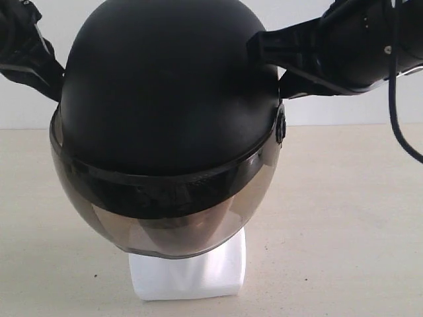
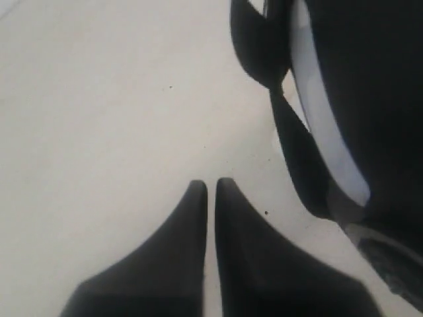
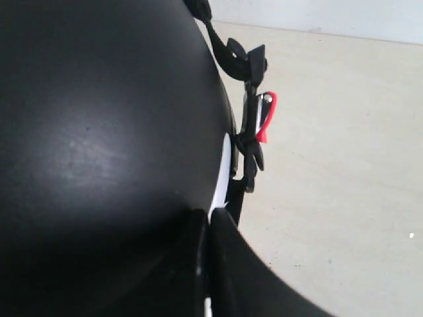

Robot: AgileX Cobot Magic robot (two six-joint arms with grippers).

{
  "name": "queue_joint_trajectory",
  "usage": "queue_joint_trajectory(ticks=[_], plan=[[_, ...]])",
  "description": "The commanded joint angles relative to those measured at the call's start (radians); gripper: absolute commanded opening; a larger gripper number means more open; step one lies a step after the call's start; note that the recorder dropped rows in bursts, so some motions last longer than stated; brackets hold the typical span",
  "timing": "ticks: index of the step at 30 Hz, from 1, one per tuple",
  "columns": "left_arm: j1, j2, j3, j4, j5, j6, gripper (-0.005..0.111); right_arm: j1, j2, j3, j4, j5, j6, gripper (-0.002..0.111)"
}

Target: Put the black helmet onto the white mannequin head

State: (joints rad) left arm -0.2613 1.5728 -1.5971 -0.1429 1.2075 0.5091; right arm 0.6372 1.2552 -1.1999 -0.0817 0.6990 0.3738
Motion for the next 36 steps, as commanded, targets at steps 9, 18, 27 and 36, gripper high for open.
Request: queue_joint_trajectory(ticks=[9, 18, 27, 36], plan=[[0.000, -0.090, 0.095, -0.134, 0.014, 0.073, 0.004, 0.001, 0.036, 0.002, 0.022, -0.116, -0.054, 0.000], [0.000, -0.182, 0.182, -0.136, 0.014, 0.069, 0.004, 0.001, 0.034, 0.002, 0.013, -0.157, -0.075, 0.000], [0.000, -0.296, 0.183, -0.136, 0.014, 0.034, 0.004, 0.001, -0.010, 0.000, -0.046, -0.130, -0.070, 0.000], [0.000, -0.479, 0.265, -0.132, 0.014, -0.093, 0.004, 0.001, -0.163, 0.002, -0.122, 0.018, 0.035, 0.000]])
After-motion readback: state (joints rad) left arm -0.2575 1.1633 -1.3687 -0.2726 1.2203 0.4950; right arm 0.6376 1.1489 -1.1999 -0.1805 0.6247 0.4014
